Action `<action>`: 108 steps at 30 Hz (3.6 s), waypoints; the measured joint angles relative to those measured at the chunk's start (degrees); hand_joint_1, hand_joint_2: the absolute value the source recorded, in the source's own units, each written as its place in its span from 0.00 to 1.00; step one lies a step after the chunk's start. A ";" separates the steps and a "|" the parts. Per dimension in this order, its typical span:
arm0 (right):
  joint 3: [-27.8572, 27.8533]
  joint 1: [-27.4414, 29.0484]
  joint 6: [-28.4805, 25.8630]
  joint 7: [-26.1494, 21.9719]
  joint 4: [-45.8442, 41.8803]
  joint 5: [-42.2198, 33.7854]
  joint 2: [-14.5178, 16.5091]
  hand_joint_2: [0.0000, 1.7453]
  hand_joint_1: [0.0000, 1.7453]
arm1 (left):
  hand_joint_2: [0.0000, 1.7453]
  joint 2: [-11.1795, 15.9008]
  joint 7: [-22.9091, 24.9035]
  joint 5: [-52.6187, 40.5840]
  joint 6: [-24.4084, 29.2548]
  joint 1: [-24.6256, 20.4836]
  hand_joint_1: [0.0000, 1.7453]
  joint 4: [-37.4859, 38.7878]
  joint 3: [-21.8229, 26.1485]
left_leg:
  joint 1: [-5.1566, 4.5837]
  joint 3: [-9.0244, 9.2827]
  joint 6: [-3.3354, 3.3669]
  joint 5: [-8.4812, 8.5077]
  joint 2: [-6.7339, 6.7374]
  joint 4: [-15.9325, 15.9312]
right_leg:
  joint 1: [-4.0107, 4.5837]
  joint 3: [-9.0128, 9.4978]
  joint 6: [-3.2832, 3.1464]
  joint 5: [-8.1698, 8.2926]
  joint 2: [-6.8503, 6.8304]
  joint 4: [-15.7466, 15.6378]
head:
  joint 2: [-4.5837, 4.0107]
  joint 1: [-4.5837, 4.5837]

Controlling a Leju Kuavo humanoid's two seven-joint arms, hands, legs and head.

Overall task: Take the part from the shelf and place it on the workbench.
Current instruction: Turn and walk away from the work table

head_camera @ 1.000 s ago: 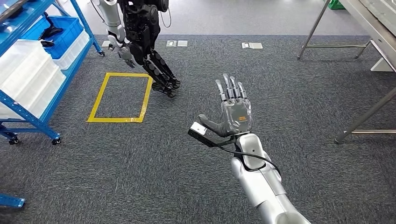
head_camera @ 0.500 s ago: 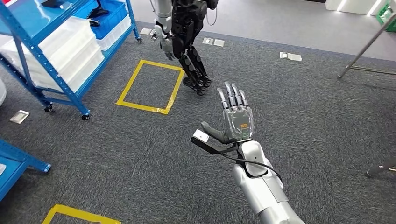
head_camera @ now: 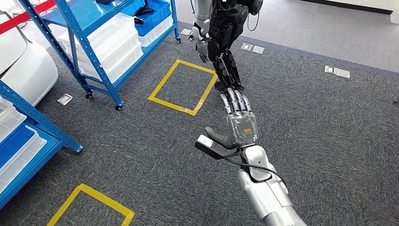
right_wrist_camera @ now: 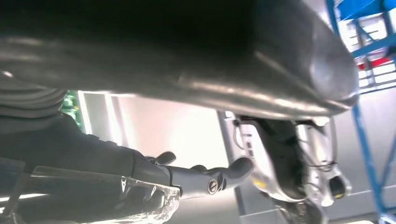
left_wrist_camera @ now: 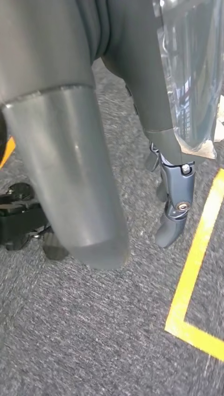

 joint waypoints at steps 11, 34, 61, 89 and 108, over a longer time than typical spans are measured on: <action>-0.01 0.42 0.36 0.14 -0.04 0.15 -0.29 0.00 0.00 | 0.00 0.15 0.06 -0.03 -0.13 -0.37 0.00 -0.02 0.02 | -0.80 4.24 1.34 2.52 6.24 -6.16 | 1.30 0.92 0.40 -1.19 -8.09 -0.04 | 0.00 0.02; 0.06 -0.77 0.97 -0.29 0.84 -0.03 -0.41 0.00 0.00 | 0.00 0.11 0.04 -0.09 -0.80 -0.73 0.00 -0.11 0.22 | 0.27 -4.20 -0.47 -4.16 2.13 9.89 | 0.39 0.00 -0.26 -0.20 -3.44 0.18 | 0.00 -0.45; 1.02 -6.01 -2.54 -2.27 6.44 -3.63 -0.64 0.00 0.00 | 0.00 0.53 1.08 0.15 -0.65 -2.55 0.00 -0.45 0.24 | 0.44 1.13 -0.39 0.96 -1.07 -1.44 | -0.45 0.20 0.96 0.42 -0.32 -0.38 | 0.00 -0.19; 0.98 -4.40 -4.10 -1.51 8.65 -5.79 -3.41 0.00 0.00 | 0.00 1.27 2.61 -0.43 -1.12 -5.17 0.00 -0.58 -1.87 | 0.22 2.90 0.54 4.45 -5.02 -6.38 | -0.24 -0.51 1.55 0.90 2.36 -0.25 | 0.00 0.61; -12.29 0.83 -7.99 -3.96 29.39 -24.47 -7.12 0.00 0.00 | 0.00 1.91 4.51 1.19 -1.14 -5.40 0.00 -0.57 -4.26 | -0.14 4.18 0.95 3.58 1.60 -6.55 | 0.74 0.88 1.07 0.14 -2.03 -1.15 | 0.00 0.03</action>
